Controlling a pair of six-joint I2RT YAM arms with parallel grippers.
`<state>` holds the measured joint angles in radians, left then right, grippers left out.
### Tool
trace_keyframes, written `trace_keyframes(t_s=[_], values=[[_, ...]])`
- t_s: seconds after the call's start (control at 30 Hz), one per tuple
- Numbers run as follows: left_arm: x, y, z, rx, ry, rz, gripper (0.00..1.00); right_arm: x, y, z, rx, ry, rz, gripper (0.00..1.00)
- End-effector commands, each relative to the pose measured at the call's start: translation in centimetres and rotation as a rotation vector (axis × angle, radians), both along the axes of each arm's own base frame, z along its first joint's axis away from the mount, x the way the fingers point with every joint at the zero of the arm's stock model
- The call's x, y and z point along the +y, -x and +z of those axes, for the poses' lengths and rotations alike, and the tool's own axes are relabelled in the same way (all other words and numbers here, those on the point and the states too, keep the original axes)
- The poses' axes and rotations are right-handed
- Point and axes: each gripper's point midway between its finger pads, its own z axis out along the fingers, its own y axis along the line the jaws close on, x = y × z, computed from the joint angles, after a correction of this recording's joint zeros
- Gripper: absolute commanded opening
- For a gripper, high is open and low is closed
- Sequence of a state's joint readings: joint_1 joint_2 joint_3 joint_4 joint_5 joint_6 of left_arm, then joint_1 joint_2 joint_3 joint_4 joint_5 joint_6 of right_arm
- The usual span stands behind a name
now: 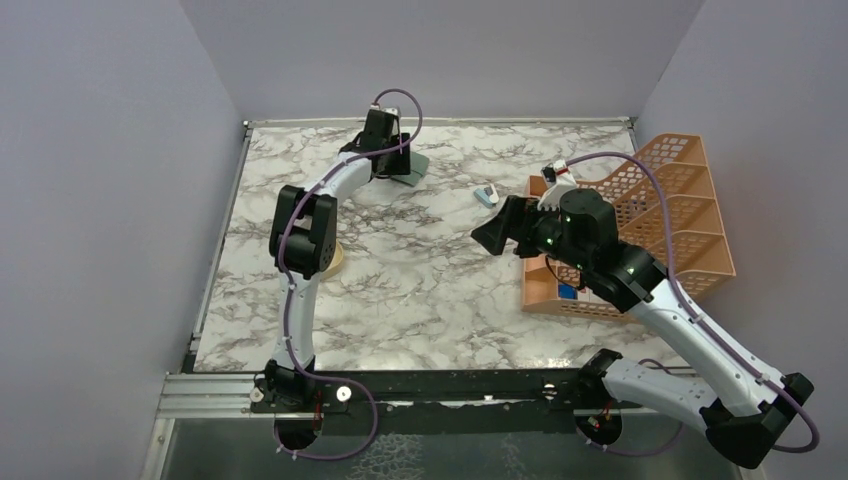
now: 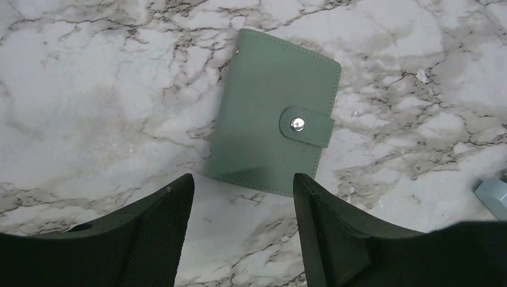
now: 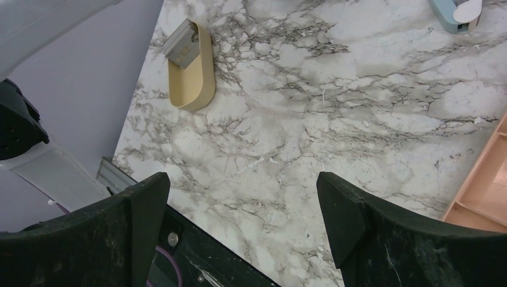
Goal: Put the credit cards into the card holder
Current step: Move the card holder to the center of the board.
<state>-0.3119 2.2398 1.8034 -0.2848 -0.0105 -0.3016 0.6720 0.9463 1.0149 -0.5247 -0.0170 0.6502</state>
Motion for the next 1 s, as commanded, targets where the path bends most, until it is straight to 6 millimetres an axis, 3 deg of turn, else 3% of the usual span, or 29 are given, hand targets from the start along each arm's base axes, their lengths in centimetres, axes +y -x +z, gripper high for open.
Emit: trace_keyframes(t_s=[0.0, 0.23, 0.5, 0.57, 0.87, 0.97], values=[[-0.8, -1.3, 0.5, -0.016, 0.039, -0.052, 0.63, -0.1, 0.4, 1.0, -0.006, -0.017, 0.008, 0.95], [-0.2, -1.8, -1.5, 0.010, 0.011, -0.051, 0.56, -0.1, 0.5, 0.9, 0.002, -0.024, 0.006, 0.94], [-0.1, -1.0, -3.7, 0.062, 0.005, -0.058, 0.49, 0.0, 0.8, 0.7, 0.009, -0.043, 0.012, 0.94], [-0.1, -0.7, -4.0, 0.075, 0.008, -0.053, 0.44, 0.0, 0.8, 0.6, 0.012, -0.043, 0.013, 0.93], [0.0, 1.7, -5.1, 0.172, 0.041, -0.024, 0.00, 0.0, 0.9, -0.2, 0.038, -0.034, 0.007, 0.92], [-0.4, 2.6, -4.6, 0.190, 0.070, -0.034, 0.00, 0.1, 1.1, -0.4, 0.044, -0.046, 0.015, 0.92]])
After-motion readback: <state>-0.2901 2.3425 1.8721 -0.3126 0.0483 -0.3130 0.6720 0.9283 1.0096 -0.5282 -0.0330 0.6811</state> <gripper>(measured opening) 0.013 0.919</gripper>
